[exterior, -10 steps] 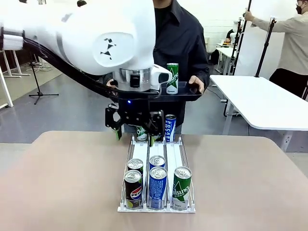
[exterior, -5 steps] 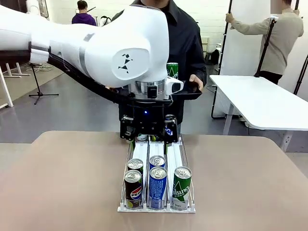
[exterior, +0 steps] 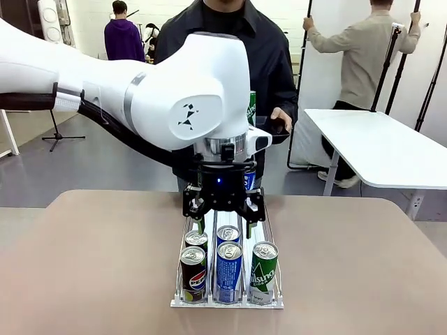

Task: Retrieve and hand over the desired beverage to the person.
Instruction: Pick up another can of the same type that the person held from the Automatic Can Dispenser.

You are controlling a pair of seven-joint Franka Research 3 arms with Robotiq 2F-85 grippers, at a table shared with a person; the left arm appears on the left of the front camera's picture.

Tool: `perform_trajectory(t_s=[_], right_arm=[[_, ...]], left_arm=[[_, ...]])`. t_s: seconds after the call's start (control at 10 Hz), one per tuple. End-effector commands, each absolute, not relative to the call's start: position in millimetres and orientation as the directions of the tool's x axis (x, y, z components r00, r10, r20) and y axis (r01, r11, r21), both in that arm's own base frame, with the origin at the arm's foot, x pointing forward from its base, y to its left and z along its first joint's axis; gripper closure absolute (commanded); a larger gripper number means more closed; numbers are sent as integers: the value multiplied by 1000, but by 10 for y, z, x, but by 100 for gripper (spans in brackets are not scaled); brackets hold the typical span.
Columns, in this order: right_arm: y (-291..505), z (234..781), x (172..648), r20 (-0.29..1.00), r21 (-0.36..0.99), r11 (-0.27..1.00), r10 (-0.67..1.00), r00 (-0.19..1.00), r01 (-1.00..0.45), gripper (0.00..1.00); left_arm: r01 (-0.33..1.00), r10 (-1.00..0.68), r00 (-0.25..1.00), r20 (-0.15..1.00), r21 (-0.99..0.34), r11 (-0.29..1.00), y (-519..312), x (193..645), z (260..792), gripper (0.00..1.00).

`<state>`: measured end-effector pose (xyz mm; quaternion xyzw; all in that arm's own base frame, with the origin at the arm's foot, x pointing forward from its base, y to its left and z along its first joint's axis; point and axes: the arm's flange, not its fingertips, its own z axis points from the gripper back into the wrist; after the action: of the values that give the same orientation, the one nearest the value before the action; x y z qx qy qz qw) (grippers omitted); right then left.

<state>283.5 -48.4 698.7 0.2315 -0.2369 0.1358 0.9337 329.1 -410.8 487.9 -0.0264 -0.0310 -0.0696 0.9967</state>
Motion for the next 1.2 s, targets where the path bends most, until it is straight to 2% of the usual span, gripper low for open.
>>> perform_trajectory(t_s=[0.0,1.1], right_arm=[[-486,6976,2833,512,381,842,153,845,-383,0],[-486,6976,2833,512,381,842,153,845,-383,0]], left_arm=[[105,-101,993,62,-54,993,-4155,3258,4721,0],[34,-34,996,87,2,999,-4279,3358,4376,0]])
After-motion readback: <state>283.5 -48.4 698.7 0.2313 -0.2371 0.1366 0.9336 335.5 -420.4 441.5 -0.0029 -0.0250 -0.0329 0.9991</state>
